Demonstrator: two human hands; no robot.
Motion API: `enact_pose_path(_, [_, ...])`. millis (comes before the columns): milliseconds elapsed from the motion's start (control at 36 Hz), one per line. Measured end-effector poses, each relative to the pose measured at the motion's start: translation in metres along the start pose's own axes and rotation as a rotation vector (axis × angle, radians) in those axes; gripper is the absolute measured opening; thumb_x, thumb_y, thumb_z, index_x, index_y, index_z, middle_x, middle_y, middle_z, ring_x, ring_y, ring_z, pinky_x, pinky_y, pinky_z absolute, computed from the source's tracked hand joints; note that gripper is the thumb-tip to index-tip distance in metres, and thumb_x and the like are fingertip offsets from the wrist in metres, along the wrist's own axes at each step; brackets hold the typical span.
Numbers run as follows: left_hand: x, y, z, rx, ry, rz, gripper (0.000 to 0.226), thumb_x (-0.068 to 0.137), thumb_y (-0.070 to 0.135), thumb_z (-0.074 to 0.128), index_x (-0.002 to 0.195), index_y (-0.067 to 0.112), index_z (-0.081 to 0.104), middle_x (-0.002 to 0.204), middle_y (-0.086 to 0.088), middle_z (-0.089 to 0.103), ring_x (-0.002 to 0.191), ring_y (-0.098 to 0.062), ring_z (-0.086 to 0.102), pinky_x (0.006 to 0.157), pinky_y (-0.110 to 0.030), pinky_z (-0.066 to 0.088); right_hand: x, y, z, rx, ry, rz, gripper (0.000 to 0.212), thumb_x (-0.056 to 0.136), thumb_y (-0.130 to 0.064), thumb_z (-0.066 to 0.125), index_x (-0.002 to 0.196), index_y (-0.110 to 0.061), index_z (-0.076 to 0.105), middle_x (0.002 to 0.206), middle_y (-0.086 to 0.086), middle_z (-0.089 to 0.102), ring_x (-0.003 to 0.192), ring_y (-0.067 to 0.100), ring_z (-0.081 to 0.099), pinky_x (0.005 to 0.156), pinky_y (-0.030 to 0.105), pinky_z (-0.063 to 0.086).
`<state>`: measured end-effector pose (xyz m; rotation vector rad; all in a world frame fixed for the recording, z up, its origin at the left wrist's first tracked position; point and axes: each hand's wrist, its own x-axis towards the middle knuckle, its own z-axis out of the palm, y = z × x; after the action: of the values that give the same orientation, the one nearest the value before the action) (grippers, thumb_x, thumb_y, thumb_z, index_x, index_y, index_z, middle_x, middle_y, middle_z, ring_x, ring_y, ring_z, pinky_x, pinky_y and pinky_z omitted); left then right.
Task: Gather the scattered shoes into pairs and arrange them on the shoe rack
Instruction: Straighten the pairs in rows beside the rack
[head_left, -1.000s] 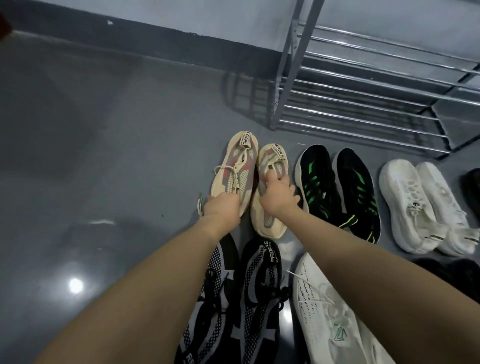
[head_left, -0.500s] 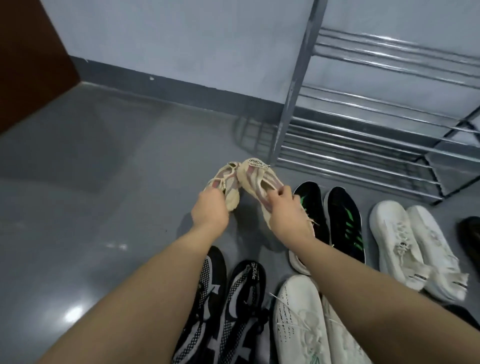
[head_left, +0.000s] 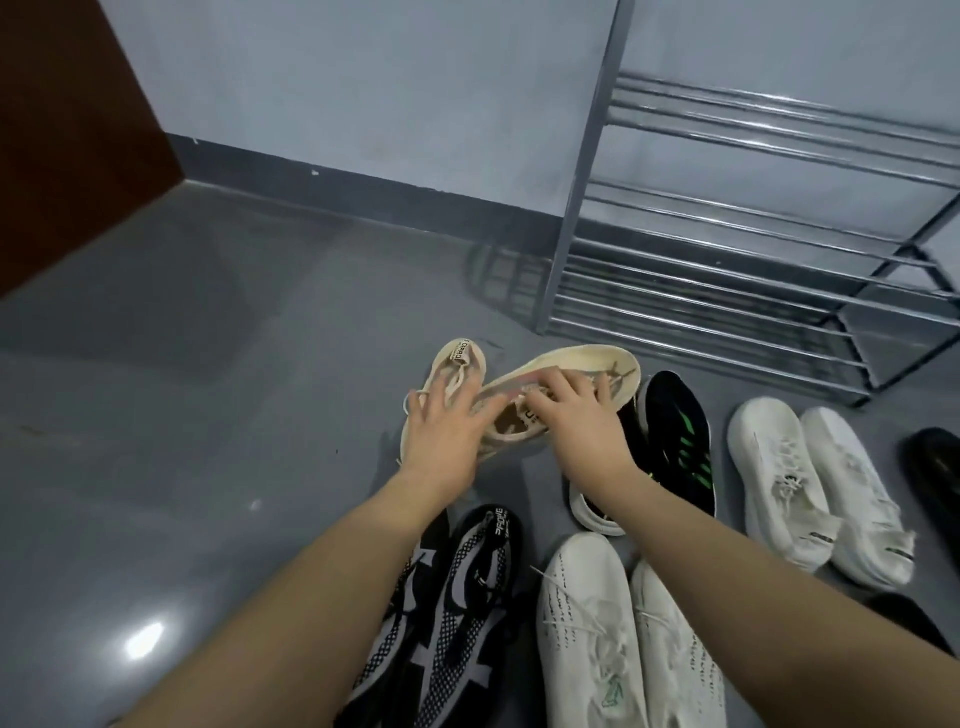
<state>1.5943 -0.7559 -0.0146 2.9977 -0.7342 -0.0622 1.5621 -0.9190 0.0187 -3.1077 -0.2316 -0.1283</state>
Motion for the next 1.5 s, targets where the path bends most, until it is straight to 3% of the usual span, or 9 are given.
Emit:
enact_pose_path(222, [-0.003, -0.001, -0.017, -0.086, 0.017, 0.015, 0.086, 0.081, 0.035, 0.068, 0.144, 0.040, 0.011, 0.152, 0.000, 0.009, 0.130, -0.036, 0.032, 0.098, -0.046, 0.041, 0.009, 0.003, -0.007, 0.037, 0.078, -0.039, 0.032, 0.082, -0.008, 0.044, 0.107, -0.015, 0.063, 0.125, 0.010, 0.055, 0.120, 0.034, 0.048, 0.107, 0.067, 0.020])
enact_pose_path(333, [-0.006, -0.005, -0.020, -0.021, 0.043, 0.036, 0.072, 0.085, 0.042, 0.061, 0.142, 0.042, 0.017, 0.151, -0.003, 0.015, 0.125, -0.036, 0.036, 0.096, -0.046, 0.039, 0.016, 0.002, 0.000, 0.039, 0.225, -0.010, 0.030, 0.065, 0.005, 0.068, 0.089, -0.012, 0.062, 0.107, 0.012, 0.062, 0.102, 0.035, 0.060, 0.099, 0.070, 0.031])
enact_pose_path(444, [-0.010, -0.015, -0.013, 0.036, 0.011, 0.003, 0.040, 0.092, 0.046, 0.050, 0.127, 0.027, 0.044, 0.154, -0.006, 0.014, 0.125, -0.036, 0.036, 0.097, -0.043, 0.036, 0.024, -0.005, 0.007, 0.024, 0.264, 0.019, 0.039, 0.061, 0.004, 0.074, 0.093, -0.014, 0.063, 0.115, 0.013, 0.060, 0.103, 0.037, 0.058, 0.096, 0.070, 0.034])
enact_pose_path(611, [-0.005, -0.040, -0.010, -0.004, 0.050, -0.189, 0.033, 0.094, 0.042, 0.050, 0.118, 0.021, 0.054, 0.136, -0.003, 0.039, 0.114, -0.030, 0.046, 0.086, -0.038, 0.037, 0.036, -0.024, 0.022, 0.195, 0.320, 0.110, 0.070, 0.070, 0.008, 0.062, 0.131, -0.025, 0.048, 0.136, 0.015, 0.044, 0.115, 0.041, 0.044, 0.100, 0.053, 0.041])
enact_pose_path(778, [-0.011, -0.069, 0.004, -0.028, 0.089, -0.386, 0.020, 0.095, 0.029, 0.051, 0.109, 0.017, 0.056, 0.128, -0.004, 0.041, 0.106, -0.033, 0.048, 0.083, -0.040, 0.037, 0.043, -0.040, 0.044, 0.489, -0.067, 0.373, 0.035, 0.095, -0.025, 0.049, 0.128, -0.014, 0.046, 0.129, 0.007, 0.044, 0.115, 0.027, 0.047, 0.077, 0.035, 0.041])
enact_pose_path(1056, [-0.006, -0.073, 0.033, -0.161, 0.069, -0.553, 0.021, 0.096, 0.025, 0.050, 0.116, 0.019, 0.052, 0.129, -0.005, 0.038, 0.107, -0.033, 0.047, 0.085, -0.043, 0.038, 0.057, -0.084, 0.090, 0.564, -0.452, 0.582, 0.061, 0.084, -0.054, 0.059, 0.120, -0.012, 0.035, 0.116, 0.008, 0.057, 0.108, 0.030, 0.057, 0.081, 0.038, 0.046])
enact_pose_path(1194, [-0.006, -0.075, 0.046, -0.202, 0.093, -0.576, 0.021, 0.095, 0.020, 0.050, 0.116, 0.016, 0.050, 0.128, -0.008, 0.036, 0.111, -0.034, 0.043, 0.091, -0.045, 0.034, 0.055, -0.098, 0.105, 0.545, -0.304, 0.641, 0.038, 0.092, -0.027, 0.050, 0.123, -0.013, 0.033, 0.117, 0.015, 0.056, 0.103, 0.034, 0.057, 0.085, 0.041, 0.045])
enact_pose_path(1361, [-0.008, -0.079, 0.043, -0.262, 0.166, -0.627, 0.011, 0.092, 0.012, 0.051, 0.103, 0.014, 0.052, 0.125, -0.008, 0.038, 0.113, -0.035, 0.037, 0.088, -0.042, 0.029, 0.059, -0.088, 0.095, 0.592, -0.110, 0.659, 0.044, 0.091, -0.009, 0.045, 0.132, -0.022, 0.036, 0.118, 0.014, 0.040, 0.074, 0.032, 0.052, 0.073, 0.038, 0.044])
enact_pose_path(1500, [-0.014, -0.083, 0.040, -0.249, 0.191, -0.702, 0.016, 0.091, 0.007, 0.050, 0.103, 0.016, 0.054, 0.126, -0.007, 0.039, 0.109, -0.033, 0.039, 0.087, -0.041, 0.029, 0.056, -0.063, 0.067, 0.388, -0.003, 0.534, 0.049, 0.087, -0.001, 0.043, 0.130, -0.024, 0.044, 0.117, 0.011, 0.041, 0.077, 0.030, 0.047, 0.091, 0.043, 0.042])
